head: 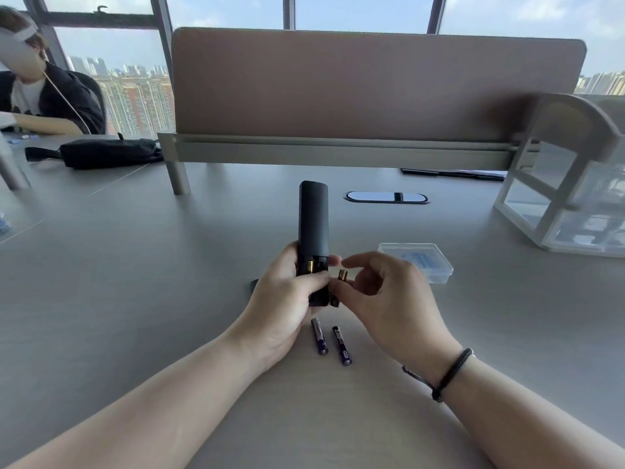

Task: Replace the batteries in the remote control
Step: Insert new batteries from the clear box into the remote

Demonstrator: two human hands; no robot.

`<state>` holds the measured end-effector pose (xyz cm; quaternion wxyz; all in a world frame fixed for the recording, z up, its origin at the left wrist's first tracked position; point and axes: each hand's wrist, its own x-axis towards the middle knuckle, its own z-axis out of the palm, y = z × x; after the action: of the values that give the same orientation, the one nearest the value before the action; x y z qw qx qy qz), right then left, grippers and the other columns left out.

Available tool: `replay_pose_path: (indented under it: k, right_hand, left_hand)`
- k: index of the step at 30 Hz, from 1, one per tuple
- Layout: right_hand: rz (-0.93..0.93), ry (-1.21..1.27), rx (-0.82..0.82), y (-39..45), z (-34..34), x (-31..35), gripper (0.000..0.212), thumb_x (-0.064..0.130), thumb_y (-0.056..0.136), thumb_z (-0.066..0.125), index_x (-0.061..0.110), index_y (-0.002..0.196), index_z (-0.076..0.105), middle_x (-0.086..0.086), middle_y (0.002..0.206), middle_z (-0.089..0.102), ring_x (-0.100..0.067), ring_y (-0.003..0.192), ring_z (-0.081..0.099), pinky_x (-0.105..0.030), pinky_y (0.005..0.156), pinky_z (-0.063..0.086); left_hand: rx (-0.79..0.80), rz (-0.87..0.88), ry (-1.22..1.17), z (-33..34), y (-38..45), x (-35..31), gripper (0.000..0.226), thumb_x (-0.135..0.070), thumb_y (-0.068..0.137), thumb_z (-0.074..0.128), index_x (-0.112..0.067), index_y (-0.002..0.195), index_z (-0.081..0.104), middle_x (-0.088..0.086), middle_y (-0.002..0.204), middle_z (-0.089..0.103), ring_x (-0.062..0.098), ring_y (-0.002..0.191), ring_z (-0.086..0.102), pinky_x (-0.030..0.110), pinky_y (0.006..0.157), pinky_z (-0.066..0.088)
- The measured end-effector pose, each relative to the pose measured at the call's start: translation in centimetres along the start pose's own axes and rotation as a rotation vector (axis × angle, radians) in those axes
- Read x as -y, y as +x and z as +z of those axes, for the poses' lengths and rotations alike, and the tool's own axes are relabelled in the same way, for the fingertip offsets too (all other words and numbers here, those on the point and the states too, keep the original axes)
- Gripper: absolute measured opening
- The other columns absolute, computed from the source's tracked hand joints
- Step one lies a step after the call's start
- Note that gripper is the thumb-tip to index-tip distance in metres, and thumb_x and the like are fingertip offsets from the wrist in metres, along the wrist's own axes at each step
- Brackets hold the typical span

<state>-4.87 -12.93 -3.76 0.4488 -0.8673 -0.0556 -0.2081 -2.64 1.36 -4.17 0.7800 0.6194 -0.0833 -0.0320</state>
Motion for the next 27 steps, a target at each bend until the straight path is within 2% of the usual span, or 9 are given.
replay_pose_path:
  k: [4, 8, 10, 13, 16, 18, 21, 24, 27]
  right_hand:
    - [0.007, 0.0, 0.003, 0.2, 0.2, -0.4, 0.017, 0.038, 0.077, 0.079, 0.023, 0.076, 0.072, 0.003, 0.059, 0.064, -0.004, 0.05, 0.048, -0.015, 0.048, 0.034]
    - [-0.072, 0.039, -0.032, 0.1, 0.0, -0.1, 0.01, 0.029, 0.078, 0.079, 0.023, 0.077, 0.071, 0.01, 0.065, 0.054, -0.006, 0.055, 0.047, -0.013, 0.052, 0.035]
    - [-0.086, 0.114, -0.058, 0.0, -0.1, 0.2, 0.009, 0.023, 0.081, 0.077, 0.022, 0.078, 0.069, 0.011, 0.06, 0.055, -0.006, 0.051, 0.048, -0.013, 0.051, 0.036]
    - [-0.077, 0.252, -0.056, -0.2, 0.0, 0.5, 0.008, 0.013, 0.085, 0.073, 0.019, 0.08, 0.07, 0.004, 0.065, 0.073, -0.008, 0.055, 0.066, -0.031, 0.055, 0.055]
    - [-0.073, 0.279, -0.02, -0.4, 0.2, 0.6, 0.009, 0.01, 0.084, 0.074, 0.018, 0.084, 0.075, -0.001, 0.068, 0.076, -0.014, 0.057, 0.069, -0.041, 0.063, 0.06]
    - [-0.084, 0.26, 0.003, -0.5, 0.3, 0.5, 0.012, 0.008, 0.082, 0.076, 0.02, 0.086, 0.077, 0.005, 0.067, 0.075, -0.006, 0.055, 0.067, -0.033, 0.062, 0.06]
    - [-0.106, 0.233, 0.026, -0.7, 0.2, 0.7, 0.015, 0.004, 0.079, 0.079, 0.015, 0.088, 0.08, 0.021, 0.073, 0.071, 0.01, 0.06, 0.066, -0.008, 0.062, 0.05]
    - [-0.129, 0.218, 0.05, -0.8, 0.0, 0.8, 0.019, 0.006, 0.078, 0.08, 0.02, 0.091, 0.081, 0.019, 0.074, 0.075, 0.01, 0.063, 0.068, -0.007, 0.064, 0.05]
    - [-0.132, 0.224, 0.118, -0.7, -0.2, 0.8, 0.023, 0.009, 0.079, 0.079, 0.025, 0.096, 0.08, 0.015, 0.078, 0.078, 0.008, 0.069, 0.07, -0.01, 0.069, 0.052]
  left_hand:
    - [-0.023, -0.026, -0.037, -0.1, 0.2, 0.0, 0.028, 0.007, 0.092, 0.051, -0.003, 0.115, 0.063, 0.012, 0.111, 0.072, 0.026, 0.089, 0.066, 0.04, 0.078, 0.049]
    - [-0.004, -0.044, -0.105, 0.0, 0.3, 0.0, 0.027, 0.009, 0.092, 0.049, 0.003, 0.116, 0.06, 0.026, 0.114, 0.066, 0.042, 0.1, 0.069, 0.044, 0.083, 0.055]
    - [0.012, -0.039, -0.149, 0.1, 0.2, -0.1, 0.025, 0.011, 0.091, 0.05, 0.004, 0.113, 0.059, 0.025, 0.107, 0.065, 0.034, 0.095, 0.072, 0.038, 0.078, 0.06]
    - [0.029, -0.037, -0.181, 0.1, 0.2, -0.2, 0.021, 0.008, 0.092, 0.048, -0.002, 0.101, 0.064, 0.016, 0.095, 0.066, 0.02, 0.076, 0.071, 0.032, 0.069, 0.058]
    - [0.026, -0.046, -0.178, 0.0, 0.1, -0.3, 0.022, 0.004, 0.095, 0.046, -0.006, 0.098, 0.065, 0.013, 0.089, 0.065, 0.021, 0.071, 0.065, 0.032, 0.065, 0.053]
    - [0.025, -0.048, -0.168, -0.1, 0.0, -0.4, 0.023, 0.002, 0.096, 0.045, -0.008, 0.098, 0.066, 0.013, 0.09, 0.067, 0.025, 0.077, 0.063, 0.033, 0.067, 0.05]
    - [0.012, -0.055, -0.156, -0.1, 0.0, -0.4, 0.022, 0.001, 0.097, 0.045, -0.004, 0.104, 0.065, 0.014, 0.099, 0.07, 0.032, 0.092, 0.06, 0.042, 0.08, 0.047]
    - [-0.006, -0.074, -0.147, -0.1, 0.0, -0.5, 0.023, -0.001, 0.098, 0.045, 0.001, 0.115, 0.06, 0.014, 0.106, 0.072, 0.034, 0.097, 0.061, 0.051, 0.09, 0.046]
    - [-0.01, -0.102, -0.173, -0.2, -0.1, -0.7, 0.022, -0.002, 0.098, 0.045, -0.002, 0.114, 0.061, 0.017, 0.109, 0.072, 0.032, 0.097, 0.062, 0.055, 0.099, 0.046]
